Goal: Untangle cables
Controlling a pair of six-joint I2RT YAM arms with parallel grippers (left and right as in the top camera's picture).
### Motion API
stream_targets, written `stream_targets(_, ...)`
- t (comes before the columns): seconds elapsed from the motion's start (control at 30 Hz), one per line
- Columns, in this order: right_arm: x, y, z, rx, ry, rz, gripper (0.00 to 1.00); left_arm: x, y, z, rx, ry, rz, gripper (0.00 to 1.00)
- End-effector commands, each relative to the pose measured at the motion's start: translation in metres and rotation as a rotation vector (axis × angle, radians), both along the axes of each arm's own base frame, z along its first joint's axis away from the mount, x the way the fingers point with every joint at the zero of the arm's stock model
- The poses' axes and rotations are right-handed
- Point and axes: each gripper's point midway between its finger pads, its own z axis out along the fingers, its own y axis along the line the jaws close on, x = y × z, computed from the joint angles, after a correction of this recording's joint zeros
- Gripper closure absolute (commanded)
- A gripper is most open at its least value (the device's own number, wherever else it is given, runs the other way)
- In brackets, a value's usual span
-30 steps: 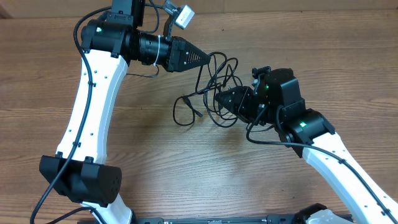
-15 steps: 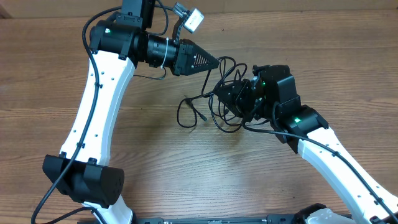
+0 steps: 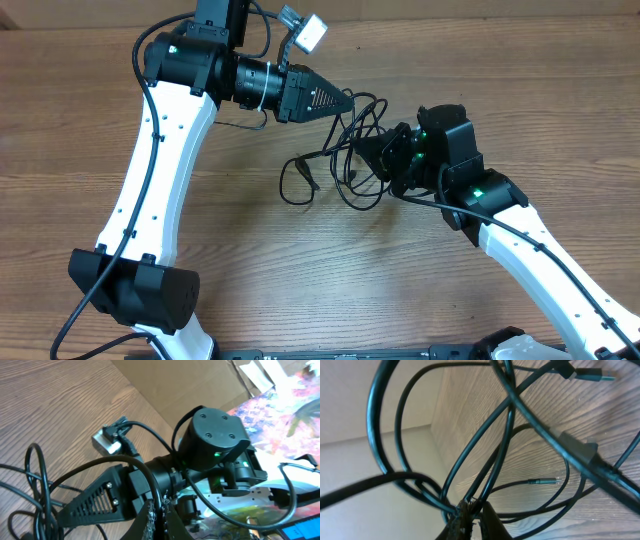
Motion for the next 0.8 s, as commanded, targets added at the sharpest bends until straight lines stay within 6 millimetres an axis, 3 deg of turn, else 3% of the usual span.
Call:
stream_targets(0.0, 0.0, 0.0, 0.001, 0.041, 0.049, -0.051, 0.9, -0.013, -0.002, 0.026, -0.078, -0.05, -0.048, 0.96)
stream_targets(0.2, -0.002, 0.002, 0.002, 0.072, 0.082, -0.063, 0.81, -0.015, -0.005, 0.026, -0.079, -0.05, -0.055, 0.96)
stream_targets(0.33, 0.001, 0.0, 0.001, 0.067, 0.083, -0.082, 0.8, -0.022, -0.011, 0.029, -0.096, -0.044, -0.082, 0.96)
stream_targets(0.57, 0.001, -0.001, 0.0, 0.114, 0.147, -0.136, 0.87, -0.033, -0.023, 0.029, -0.1, -0.042, -0.124, 0.96)
stream_targets(0.63, 0.001, -0.001, 0.0, 0.117, 0.15, -0.14, 0.96, -0.034, -0.024, 0.031, -0.109, -0.039, -0.132, 0.96)
stream_targets(0.77, 0.0, -0.001, -0.001, 0.108, 0.147, -0.134, 0.96, -0.034, -0.024, 0.031, -0.108, -0.041, -0.13, 0.96)
